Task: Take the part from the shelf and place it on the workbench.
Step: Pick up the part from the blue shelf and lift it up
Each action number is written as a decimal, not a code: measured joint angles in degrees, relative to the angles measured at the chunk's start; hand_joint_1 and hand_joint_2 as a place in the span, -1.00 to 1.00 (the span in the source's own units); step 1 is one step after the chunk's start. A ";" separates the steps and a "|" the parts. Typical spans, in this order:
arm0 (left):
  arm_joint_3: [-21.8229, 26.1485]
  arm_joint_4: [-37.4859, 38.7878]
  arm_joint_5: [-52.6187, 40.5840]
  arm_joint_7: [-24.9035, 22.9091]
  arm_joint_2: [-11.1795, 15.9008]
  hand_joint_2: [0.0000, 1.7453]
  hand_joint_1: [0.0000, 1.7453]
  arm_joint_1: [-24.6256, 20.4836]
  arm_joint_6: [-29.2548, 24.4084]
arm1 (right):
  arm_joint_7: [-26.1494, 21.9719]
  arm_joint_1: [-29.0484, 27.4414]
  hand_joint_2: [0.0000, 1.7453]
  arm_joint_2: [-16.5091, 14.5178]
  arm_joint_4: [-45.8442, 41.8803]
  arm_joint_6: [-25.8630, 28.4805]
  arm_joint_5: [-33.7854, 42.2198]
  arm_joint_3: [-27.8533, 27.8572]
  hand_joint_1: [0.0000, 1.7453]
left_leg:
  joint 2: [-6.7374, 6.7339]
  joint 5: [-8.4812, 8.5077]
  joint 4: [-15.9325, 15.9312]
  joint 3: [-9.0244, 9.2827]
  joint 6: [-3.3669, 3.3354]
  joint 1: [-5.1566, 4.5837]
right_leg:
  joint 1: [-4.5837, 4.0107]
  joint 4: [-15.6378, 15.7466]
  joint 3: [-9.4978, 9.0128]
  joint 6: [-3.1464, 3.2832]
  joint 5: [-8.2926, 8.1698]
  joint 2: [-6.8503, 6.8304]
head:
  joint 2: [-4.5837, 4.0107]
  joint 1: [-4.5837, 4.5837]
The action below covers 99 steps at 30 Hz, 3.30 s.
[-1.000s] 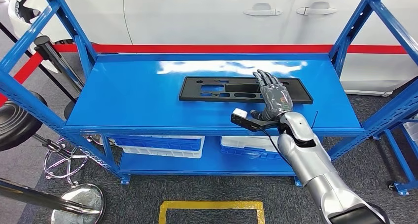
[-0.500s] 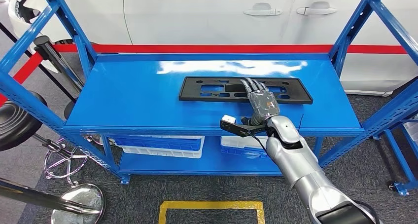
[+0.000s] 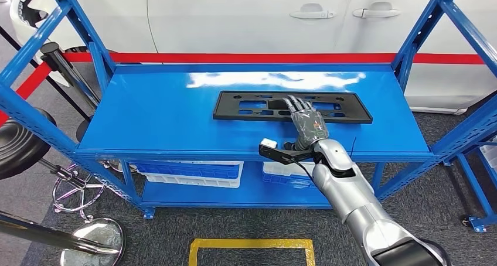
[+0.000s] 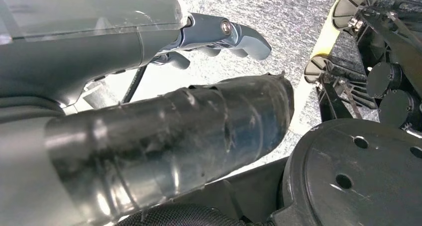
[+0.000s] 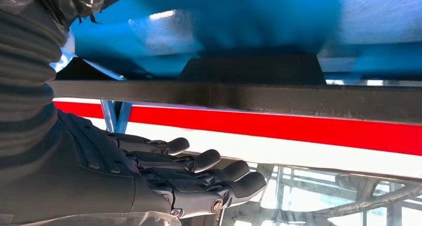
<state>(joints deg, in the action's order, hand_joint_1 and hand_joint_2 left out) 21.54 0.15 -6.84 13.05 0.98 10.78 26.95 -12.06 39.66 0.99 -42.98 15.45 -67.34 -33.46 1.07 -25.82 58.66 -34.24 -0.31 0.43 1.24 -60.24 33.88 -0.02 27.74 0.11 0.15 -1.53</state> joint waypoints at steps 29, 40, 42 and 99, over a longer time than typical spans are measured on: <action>-0.20 0.00 0.17 -0.16 0.73 -1.00 -1.00 0.36 0.61 | 0.02 0.37 1.00 -0.96 1.13 -0.02 -0.11 0.00 -1.00 | -0.41 -3.11 3.28 -0.14 1.62 1.44 | 0.56 -0.69 0.23 0.86 0.11 0.38 | 0.00 -0.01; -0.21 0.00 0.24 -0.19 0.98 -1.00 -1.00 0.42 0.63 | 0.02 0.46 1.00 -1.14 1.16 -0.03 -0.13 0.00 -1.00 | -0.86 -0.57 1.48 -0.25 -2.90 -0.93 | -1.39 -0.33 -1.01 1.72 1.13 -0.06 | 0.00 0.07; -0.21 0.00 0.25 -0.19 0.96 -1.00 -1.00 0.53 0.65 | 0.02 0.43 1.00 -1.24 1.13 -0.03 -0.15 0.00 -1.00 | -0.88 -0.22 0.08 0.39 -2.80 -0.85 | -1.25 -0.03 -1.22 1.16 1.14 -0.10 | 0.00 0.05; -0.45 0.00 0.68 -0.17 1.24 -1.00 -1.00 0.75 1.36 | -1.51 0.72 1.00 -2.83 4.06 -1.93 -0.38 -0.63 0.69 | -0.62 -2.37 -0.44 2.82 -0.88 -0.35 | -0.56 -0.56 1.24 0.71 -0.51 0.15 | 0.00 -0.04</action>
<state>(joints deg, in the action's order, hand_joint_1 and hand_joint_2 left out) 21.09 0.15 -6.16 12.88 2.22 11.53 28.30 -13.57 40.38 -1.84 -38.92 13.52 -67.71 -34.10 0.44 -28.19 58.22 -31.41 -1.19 0.08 0.68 -60.80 35.12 0.69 27.23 0.26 0.15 -1.57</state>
